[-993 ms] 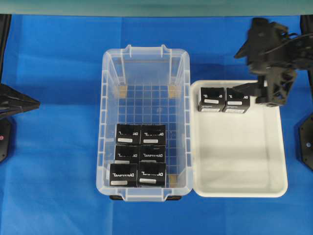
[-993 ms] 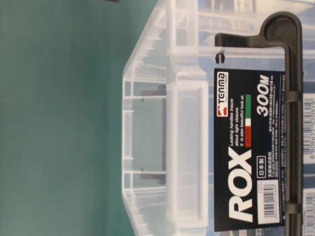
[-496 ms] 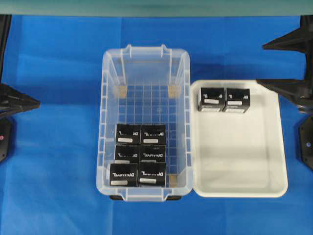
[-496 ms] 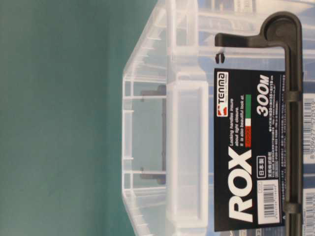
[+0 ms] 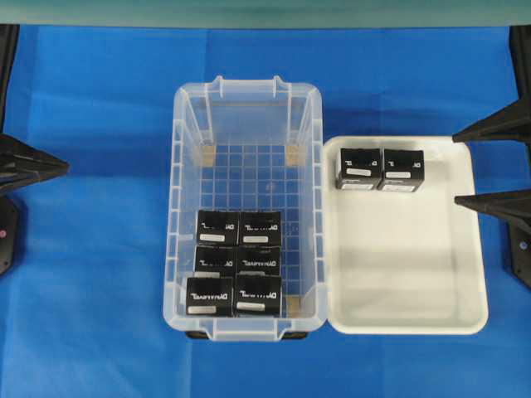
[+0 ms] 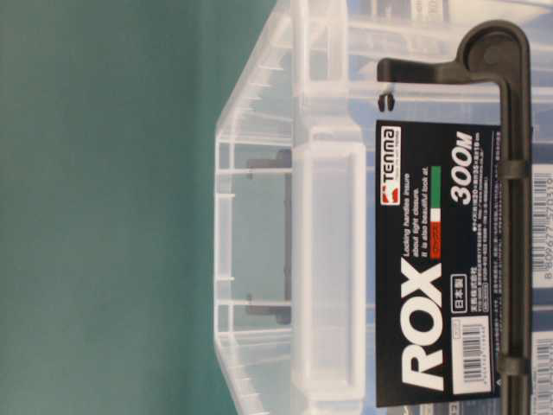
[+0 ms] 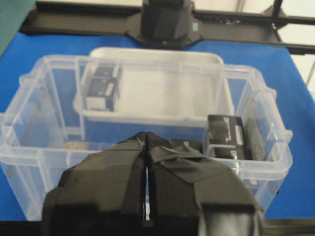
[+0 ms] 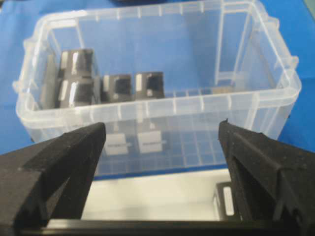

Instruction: Pick the box from inside the plastic case

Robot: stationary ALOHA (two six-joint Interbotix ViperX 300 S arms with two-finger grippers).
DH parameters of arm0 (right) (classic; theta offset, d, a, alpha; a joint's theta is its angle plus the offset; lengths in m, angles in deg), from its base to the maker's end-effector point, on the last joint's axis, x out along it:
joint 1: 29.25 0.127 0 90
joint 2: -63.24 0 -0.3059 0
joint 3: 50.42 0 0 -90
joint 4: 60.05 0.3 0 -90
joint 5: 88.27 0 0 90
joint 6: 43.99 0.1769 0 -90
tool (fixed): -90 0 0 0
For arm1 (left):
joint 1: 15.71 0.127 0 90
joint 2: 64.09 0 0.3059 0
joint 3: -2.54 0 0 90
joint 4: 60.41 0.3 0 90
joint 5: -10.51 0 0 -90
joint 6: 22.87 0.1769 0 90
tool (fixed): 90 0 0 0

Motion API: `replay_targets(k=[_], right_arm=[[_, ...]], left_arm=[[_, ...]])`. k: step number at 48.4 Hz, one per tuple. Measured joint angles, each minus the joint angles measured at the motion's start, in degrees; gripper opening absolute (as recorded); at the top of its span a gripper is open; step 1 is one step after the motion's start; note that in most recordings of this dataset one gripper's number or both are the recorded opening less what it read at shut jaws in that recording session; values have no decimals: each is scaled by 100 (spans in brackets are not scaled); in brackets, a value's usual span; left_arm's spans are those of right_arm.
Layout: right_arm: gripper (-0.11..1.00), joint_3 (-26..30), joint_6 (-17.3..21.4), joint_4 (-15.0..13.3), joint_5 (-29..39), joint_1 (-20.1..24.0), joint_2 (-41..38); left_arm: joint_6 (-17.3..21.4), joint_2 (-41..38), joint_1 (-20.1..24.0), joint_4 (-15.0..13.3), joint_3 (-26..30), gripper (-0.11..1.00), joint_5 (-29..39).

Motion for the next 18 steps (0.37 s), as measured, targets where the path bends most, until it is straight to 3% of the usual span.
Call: replay_targets(k=[12,18], right_arm=[[96,9,18,0,-44,0,141],[95,-9,35,0,-53,0,237]], left_arm=[[-44,0,0,0,0,-2,9],[-308,0,0,0,0,-2,88]])
